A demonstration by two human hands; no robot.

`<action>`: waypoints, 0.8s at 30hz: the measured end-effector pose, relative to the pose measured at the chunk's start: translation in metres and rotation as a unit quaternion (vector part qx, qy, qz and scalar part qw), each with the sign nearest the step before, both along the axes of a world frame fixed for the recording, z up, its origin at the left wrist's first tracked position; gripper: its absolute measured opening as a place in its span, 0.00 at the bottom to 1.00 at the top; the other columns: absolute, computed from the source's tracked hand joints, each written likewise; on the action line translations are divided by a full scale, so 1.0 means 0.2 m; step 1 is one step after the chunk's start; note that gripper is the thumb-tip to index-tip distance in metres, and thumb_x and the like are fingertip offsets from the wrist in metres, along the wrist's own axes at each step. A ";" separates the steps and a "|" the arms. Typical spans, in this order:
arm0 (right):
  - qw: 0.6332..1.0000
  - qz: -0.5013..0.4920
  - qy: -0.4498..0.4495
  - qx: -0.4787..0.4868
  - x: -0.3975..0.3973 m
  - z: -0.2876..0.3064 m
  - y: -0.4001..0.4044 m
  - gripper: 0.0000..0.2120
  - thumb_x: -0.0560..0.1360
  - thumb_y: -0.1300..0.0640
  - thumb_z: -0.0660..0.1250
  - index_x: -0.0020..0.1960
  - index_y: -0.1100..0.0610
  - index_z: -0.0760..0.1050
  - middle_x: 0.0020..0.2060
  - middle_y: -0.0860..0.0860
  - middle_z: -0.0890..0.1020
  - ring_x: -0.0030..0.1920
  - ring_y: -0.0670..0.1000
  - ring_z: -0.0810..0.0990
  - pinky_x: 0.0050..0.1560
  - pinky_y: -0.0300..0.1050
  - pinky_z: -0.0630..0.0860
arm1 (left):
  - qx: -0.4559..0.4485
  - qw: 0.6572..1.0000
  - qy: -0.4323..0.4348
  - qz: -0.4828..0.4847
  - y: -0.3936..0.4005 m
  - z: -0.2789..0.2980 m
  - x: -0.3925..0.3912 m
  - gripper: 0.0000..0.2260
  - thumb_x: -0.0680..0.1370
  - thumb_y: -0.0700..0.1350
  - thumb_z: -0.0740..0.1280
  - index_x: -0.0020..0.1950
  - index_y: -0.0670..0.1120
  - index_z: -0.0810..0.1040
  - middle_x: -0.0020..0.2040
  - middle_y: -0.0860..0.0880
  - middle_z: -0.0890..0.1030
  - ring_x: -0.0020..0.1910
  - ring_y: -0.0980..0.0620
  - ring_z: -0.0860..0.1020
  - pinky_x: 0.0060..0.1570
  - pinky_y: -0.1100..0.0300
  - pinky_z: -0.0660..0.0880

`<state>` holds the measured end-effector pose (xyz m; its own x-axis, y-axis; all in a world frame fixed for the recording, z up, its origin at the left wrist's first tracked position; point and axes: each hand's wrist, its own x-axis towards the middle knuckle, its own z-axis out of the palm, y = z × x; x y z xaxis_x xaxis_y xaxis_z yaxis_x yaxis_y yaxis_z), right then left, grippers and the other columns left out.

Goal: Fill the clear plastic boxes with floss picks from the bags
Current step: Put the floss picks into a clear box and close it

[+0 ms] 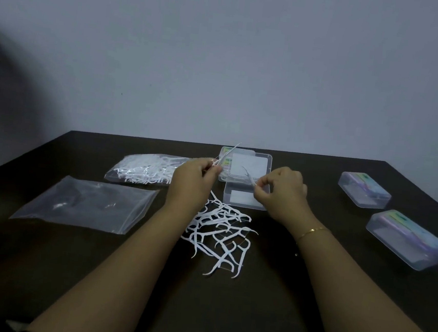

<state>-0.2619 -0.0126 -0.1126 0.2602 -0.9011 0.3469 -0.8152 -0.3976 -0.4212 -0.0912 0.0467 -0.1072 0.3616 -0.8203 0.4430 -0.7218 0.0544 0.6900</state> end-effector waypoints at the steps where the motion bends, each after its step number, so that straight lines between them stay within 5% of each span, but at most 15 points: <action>1: 1.000 -0.002 0.014 0.008 -0.01 0.00 0.00 0.08 0.75 0.48 0.65 0.49 0.49 0.81 0.51 0.47 0.73 0.57 0.51 0.67 0.52 0.46 0.63 | -0.009 1.000 0.005 -0.002 -0.03 0.00 -0.01 0.11 0.79 0.49 0.64 0.42 0.45 0.79 0.33 0.51 0.74 0.33 0.55 0.70 0.31 0.61 0.63; 7: 0.999 -0.002 0.031 0.033 -0.05 -0.01 -0.03 0.12 0.77 0.46 0.64 0.56 0.47 0.81 0.55 0.48 0.73 0.60 0.51 0.66 0.55 0.47 0.62 | -0.027 0.999 0.000 -0.023 -0.16 0.00 -0.10 0.11 0.79 0.50 0.64 0.54 0.46 0.82 0.45 0.51 0.78 0.42 0.54 0.74 0.38 0.62 0.68; 14: 0.993 -0.037 -0.114 -0.004 -0.07 -0.01 -0.08 0.10 0.77 0.51 0.64 0.52 0.51 0.82 0.49 0.49 0.81 0.53 0.52 0.74 0.56 0.57 0.74 | 0.046 0.994 -0.074 -0.070 -0.18 -0.04 -0.11 0.13 0.79 0.49 0.65 0.60 0.46 0.80 0.48 0.52 0.77 0.47 0.54 0.74 0.48 0.60 0.70; 18: 0.982 -0.048 -0.181 -0.034 -0.08 0.00 -0.05 0.10 0.78 0.54 0.62 0.53 0.54 0.81 0.44 0.47 0.79 0.50 0.51 0.75 0.52 0.52 0.76 | 0.095 0.985 -0.051 -0.131 -0.17 -0.04 -0.11 0.19 0.78 0.48 0.67 0.68 0.49 0.73 0.62 0.50 0.78 0.62 0.52 0.74 0.66 0.53 0.68; 24: 0.969 -0.026 -0.244 -0.024 -0.06 -0.01 -0.02 0.09 0.78 0.56 0.63 0.56 0.55 0.79 0.47 0.50 0.80 0.49 0.51 0.77 0.48 0.45 0.77 | 0.117 0.987 -0.015 -0.111 -0.13 0.01 -0.02 0.20 0.78 0.46 0.67 0.70 0.51 0.72 0.63 0.53 0.78 0.60 0.56 0.75 0.64 0.58 0.68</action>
<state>-0.2738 -0.0169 -0.1149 0.0092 -0.8887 0.4585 -0.5421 -0.3897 -0.7445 -0.0944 0.0199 -0.1054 0.1513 -0.9590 0.2395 -0.7299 0.0549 0.6813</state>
